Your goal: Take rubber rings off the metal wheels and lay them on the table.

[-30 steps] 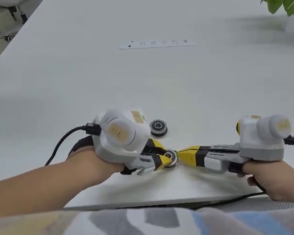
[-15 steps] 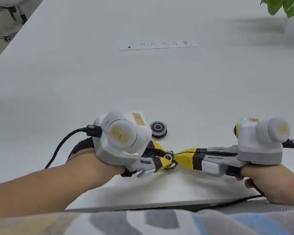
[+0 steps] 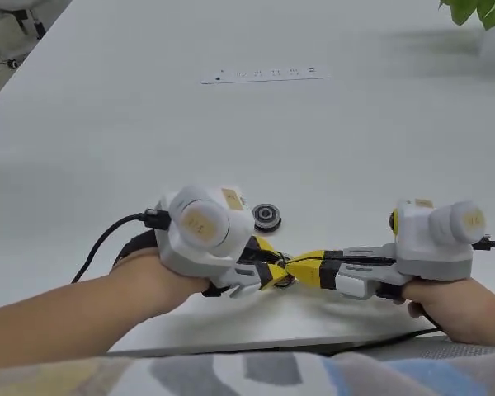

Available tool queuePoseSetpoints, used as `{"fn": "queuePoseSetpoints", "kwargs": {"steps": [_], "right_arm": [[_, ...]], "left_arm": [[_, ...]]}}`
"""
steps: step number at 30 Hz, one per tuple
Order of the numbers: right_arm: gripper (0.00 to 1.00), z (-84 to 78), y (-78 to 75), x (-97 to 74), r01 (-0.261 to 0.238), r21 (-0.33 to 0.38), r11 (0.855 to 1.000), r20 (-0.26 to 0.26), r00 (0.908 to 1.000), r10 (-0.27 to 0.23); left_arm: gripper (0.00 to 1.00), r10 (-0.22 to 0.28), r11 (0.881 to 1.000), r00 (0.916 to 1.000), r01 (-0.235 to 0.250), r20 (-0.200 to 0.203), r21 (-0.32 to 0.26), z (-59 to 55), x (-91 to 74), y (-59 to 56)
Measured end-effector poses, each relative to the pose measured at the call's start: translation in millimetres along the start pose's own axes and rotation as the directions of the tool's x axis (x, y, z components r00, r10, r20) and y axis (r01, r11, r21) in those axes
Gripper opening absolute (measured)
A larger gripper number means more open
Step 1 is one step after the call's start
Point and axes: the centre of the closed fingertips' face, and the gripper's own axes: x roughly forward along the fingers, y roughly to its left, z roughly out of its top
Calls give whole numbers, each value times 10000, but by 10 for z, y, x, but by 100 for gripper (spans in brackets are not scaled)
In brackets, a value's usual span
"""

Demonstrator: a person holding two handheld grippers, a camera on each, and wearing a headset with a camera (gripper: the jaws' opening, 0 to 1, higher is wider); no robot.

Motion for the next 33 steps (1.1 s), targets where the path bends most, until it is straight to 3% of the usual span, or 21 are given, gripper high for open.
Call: {"fn": "queuePoseSetpoints", "kwargs": {"steps": [8,15,20,33], "right_arm": [[0,-18,-54,-35,325,-245,9992,-103,9994,-327],[0,-3,-80,-61,384,-245,9990,-21,9993,-384],[0,13,-91,-79,399,-251,9989,48,9992,-398],[0,61,-86,-105,307,-176,9994,137,9994,-304]], "left_arm": [[12,-9,10000,10000,9,82,-20,7,8,-4],[13,-62,9995,9999,65,125,-294,16,9,-10],[15,-178,9997,9998,178,31,-168,15,-17,-29],[25,-476,9983,9978,491,472,-317,162,-247,-85]]}}
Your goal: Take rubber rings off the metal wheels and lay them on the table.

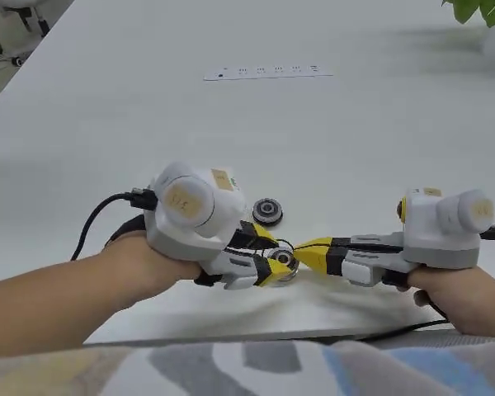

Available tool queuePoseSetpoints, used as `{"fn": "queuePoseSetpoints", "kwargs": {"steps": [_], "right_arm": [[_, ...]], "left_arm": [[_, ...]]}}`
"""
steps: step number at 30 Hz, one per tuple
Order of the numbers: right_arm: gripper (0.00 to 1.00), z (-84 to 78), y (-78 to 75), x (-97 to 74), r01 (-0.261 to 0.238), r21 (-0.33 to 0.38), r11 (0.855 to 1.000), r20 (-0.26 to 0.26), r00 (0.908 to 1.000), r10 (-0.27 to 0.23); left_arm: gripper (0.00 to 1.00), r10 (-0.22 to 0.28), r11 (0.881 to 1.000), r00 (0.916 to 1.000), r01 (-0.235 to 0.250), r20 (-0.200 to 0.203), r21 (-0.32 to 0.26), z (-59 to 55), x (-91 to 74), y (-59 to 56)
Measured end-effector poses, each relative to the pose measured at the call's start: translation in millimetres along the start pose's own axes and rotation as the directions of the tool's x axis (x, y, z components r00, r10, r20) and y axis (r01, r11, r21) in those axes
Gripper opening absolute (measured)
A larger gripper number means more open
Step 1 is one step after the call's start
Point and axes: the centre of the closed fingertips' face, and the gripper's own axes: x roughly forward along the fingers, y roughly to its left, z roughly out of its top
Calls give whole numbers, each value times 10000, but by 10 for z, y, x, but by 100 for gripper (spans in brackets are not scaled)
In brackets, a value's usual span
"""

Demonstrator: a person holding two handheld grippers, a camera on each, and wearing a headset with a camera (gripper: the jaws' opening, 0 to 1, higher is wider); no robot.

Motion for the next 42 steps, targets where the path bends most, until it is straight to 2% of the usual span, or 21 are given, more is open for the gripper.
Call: {"fn": "queuePoseSetpoints", "kwargs": {"steps": [7,11,15,20,32,42], "right_arm": [[0,32,28,-1,-88,-18,10000,6,10000,88],[0,52,45,8,-152,-41,9999,-23,9999,152],[0,84,69,29,-236,-80,9997,-54,9997,236],[0,152,104,67,-392,-191,9990,-72,9992,390],[0,204,134,176,-726,-476,9962,-443,9965,705],[0,199,151,316,-1026,-750,9919,-954,9909,953]], "left_arm": [[33,16,10000,9997,-16,233,-18,31,-214,-19],[40,127,9992,9989,-109,454,-397,45,-367,4],[42,440,9977,9964,-401,719,-555,88,-528,56],[49,886,9934,9917,-810,935,-815,88,-710,142],[59,1425,9838,9849,-1300,980,-1234,-52,-1007,162],[65,1931,9730,9741,-1746,1178,-1510,-92,-1213,246]]}}
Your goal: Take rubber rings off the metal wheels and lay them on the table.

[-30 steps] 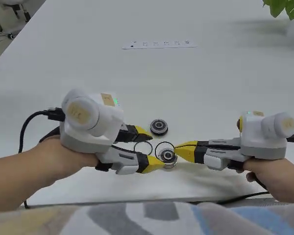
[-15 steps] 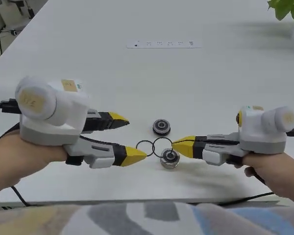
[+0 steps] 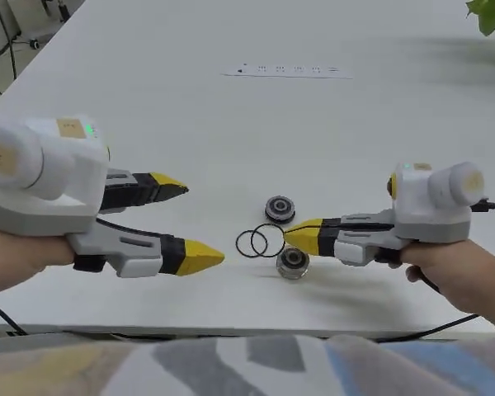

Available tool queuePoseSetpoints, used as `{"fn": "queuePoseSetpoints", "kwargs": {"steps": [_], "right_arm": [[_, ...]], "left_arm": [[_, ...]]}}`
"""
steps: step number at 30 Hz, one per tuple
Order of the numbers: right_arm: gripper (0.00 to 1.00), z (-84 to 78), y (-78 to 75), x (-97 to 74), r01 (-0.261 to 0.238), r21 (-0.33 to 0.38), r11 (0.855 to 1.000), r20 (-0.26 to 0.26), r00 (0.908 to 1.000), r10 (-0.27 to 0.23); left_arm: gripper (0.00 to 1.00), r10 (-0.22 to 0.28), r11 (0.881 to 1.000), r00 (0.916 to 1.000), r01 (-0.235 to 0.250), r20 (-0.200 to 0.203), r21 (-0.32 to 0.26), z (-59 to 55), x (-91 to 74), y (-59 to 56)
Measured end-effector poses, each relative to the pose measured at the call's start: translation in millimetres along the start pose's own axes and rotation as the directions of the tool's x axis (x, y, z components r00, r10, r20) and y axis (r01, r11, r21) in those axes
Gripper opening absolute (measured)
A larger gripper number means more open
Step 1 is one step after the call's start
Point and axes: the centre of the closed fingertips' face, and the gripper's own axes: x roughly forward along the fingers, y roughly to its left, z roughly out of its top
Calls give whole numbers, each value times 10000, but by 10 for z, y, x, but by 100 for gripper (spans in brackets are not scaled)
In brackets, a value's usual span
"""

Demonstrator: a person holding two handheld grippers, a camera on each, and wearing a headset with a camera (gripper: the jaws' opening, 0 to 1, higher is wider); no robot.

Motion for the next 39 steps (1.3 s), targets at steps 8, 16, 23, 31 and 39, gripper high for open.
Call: {"fn": "queuePoseSetpoints", "kwargs": {"steps": [8,16,23,31,39], "right_arm": [[0,-32,-19,95,-116,-203,9997,-431,9990,107],[0,-87,-33,189,-217,-381,9990,-892,9958,183],[0,-154,-43,253,-313,-621,9976,-1417,9897,222],[0,-210,-91,282,-284,-824,9962,-1775,9840,134],[0,-243,-171,275,-219,-1221,9923,-2027,9792,-33]], "left_arm": [[69,268,9994,9996,-267,46,-201,-58,-96,66],[70,458,9983,9989,-457,25,-353,-109,-169,106],[70,574,9972,9983,-572,36,-482,-138,-213,130],[71,620,9967,9981,-620,-24,-517,-169,-225,136],[71,683,9970,9975,-690,-200,-347,-197,-233,147]]}}
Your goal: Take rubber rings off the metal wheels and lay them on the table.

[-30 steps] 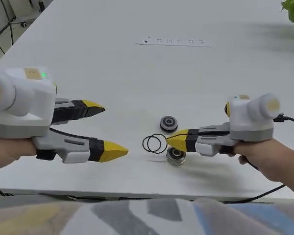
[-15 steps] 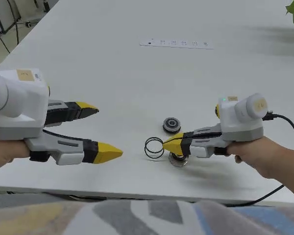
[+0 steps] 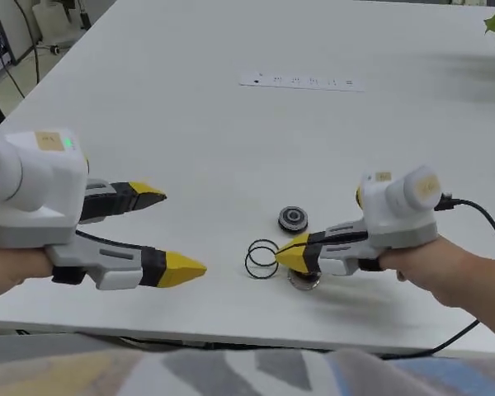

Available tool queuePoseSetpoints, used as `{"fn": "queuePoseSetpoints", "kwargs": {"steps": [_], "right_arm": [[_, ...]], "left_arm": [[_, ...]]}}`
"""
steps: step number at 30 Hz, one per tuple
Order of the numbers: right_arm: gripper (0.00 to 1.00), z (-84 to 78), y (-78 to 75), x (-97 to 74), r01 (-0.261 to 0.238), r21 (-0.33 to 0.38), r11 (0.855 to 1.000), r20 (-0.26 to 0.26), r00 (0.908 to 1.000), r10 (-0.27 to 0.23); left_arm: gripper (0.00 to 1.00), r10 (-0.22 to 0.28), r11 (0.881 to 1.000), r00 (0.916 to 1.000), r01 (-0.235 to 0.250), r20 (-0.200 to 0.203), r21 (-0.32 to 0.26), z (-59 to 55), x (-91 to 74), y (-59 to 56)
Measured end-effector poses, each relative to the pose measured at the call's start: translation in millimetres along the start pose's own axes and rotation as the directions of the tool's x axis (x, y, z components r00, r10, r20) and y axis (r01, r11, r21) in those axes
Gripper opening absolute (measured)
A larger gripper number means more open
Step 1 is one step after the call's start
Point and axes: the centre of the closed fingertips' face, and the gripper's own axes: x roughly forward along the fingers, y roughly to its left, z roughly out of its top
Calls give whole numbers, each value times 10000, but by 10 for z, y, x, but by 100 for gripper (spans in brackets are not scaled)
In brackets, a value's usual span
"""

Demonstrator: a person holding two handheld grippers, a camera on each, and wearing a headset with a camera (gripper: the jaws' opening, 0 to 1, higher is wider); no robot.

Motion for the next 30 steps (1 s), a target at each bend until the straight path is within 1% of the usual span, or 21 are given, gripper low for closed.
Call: {"fn": "queuePoseSetpoints", "kwargs": {"steps": [8,13,18,23,26,30], "right_arm": [[1,-26,-2,9,29,-283,9996,-207,9998,-35],[8,-35,-7,7,152,-515,9986,-300,9994,-167],[18,-47,1,-5,267,-702,9972,-353,9990,-292],[21,4,31,-26,356,-704,9969,-111,9993,-365],[25,68,42,-58,457,-703,9965,112,9989,-450],[26,141,32,-106,557,-645,9964,396,9978,-532]], "left_arm": [[71,11,10000,10000,-10,32,-17,18,-2,3],[71,10,10000,10000,-9,43,-52,17,-2,5],[71,8,10000,10000,-8,52,-76,18,-8,4],[71,44,9999,10000,-43,78,-90,33,-13,17],[71,62,9999,9999,-61,86,-83,47,-13,26],[71,82,9999,9999,-81,103,-63,69,-7,40]]}}
